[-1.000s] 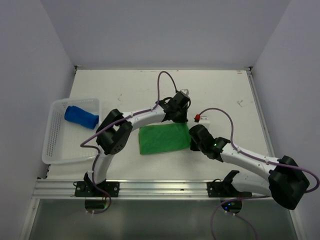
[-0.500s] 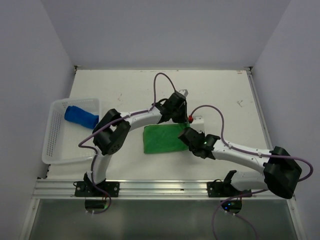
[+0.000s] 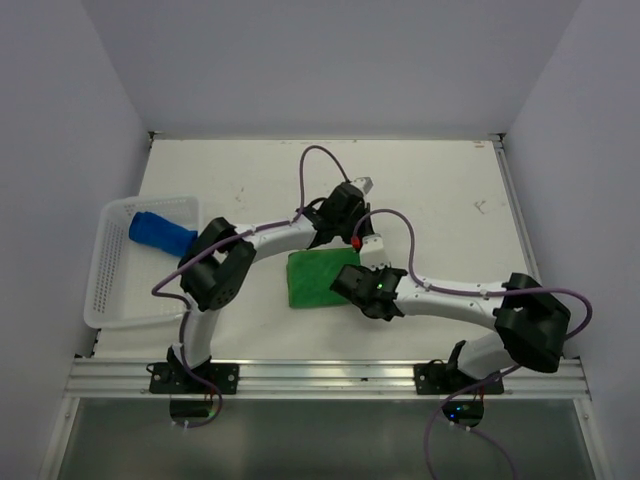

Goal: Roll the towels
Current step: Roll the towel

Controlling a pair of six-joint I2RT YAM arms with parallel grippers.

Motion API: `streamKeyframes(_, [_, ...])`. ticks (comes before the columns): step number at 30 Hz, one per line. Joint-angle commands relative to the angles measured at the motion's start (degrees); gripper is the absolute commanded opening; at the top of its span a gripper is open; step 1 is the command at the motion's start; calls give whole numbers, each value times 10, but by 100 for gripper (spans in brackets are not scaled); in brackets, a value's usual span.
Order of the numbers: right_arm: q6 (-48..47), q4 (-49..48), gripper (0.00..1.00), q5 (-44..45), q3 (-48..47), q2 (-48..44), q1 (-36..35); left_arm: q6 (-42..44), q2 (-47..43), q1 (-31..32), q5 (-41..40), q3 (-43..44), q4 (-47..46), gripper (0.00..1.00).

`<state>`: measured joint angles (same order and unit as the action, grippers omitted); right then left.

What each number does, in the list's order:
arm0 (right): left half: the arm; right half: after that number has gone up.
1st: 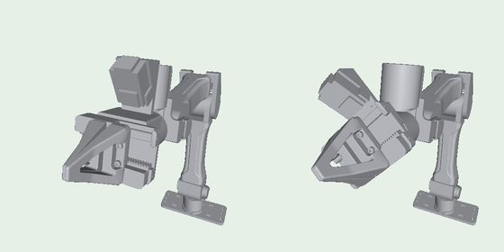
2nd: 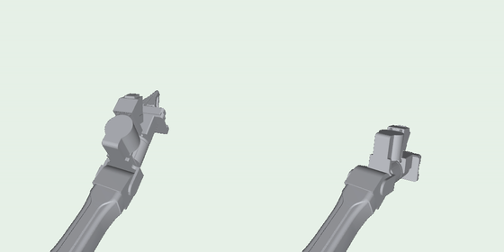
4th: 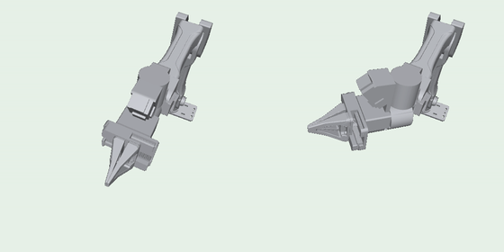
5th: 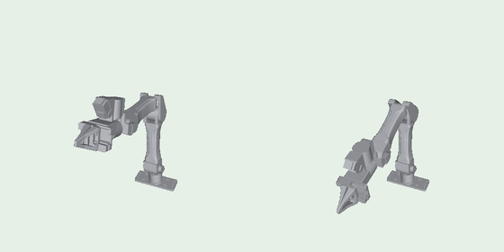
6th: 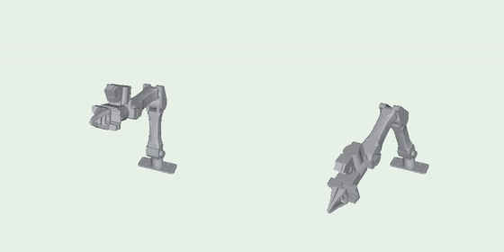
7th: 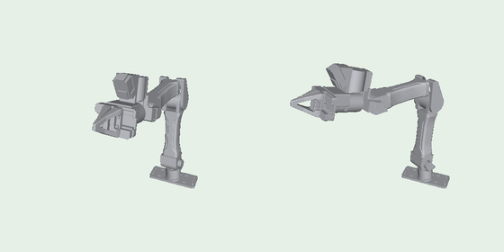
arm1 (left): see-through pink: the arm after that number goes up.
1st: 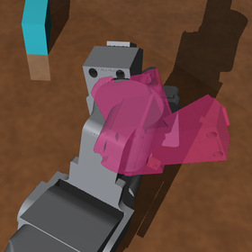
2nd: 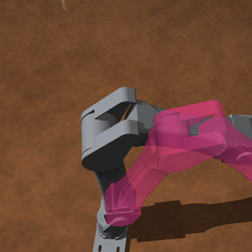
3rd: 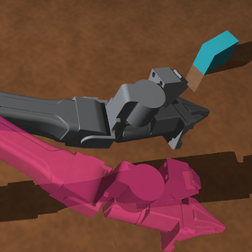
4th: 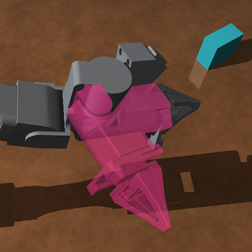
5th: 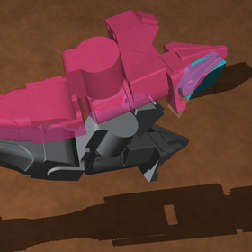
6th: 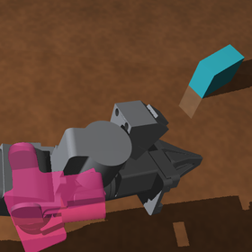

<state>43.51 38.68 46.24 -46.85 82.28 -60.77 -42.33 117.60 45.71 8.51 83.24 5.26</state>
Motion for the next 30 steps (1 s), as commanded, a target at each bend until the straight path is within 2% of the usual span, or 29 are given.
streamKeyframes(1, [32,91,0,37,-33,32,-23,24,-48,-26,-29,-12,-78,0])
streamKeyframes(6, [34,91,0,38,-62,74,-37,31,-60,-34,-24,-35,-85,0])
streamKeyframes(16, [22,40,0,3,-61,105,-38,45,-65,-48,-24,-67,-92,0])
streamKeyframes(30, [20,-67,0,-76,-13,98,-37,58,-66,-52,-57,-105,-91,0])
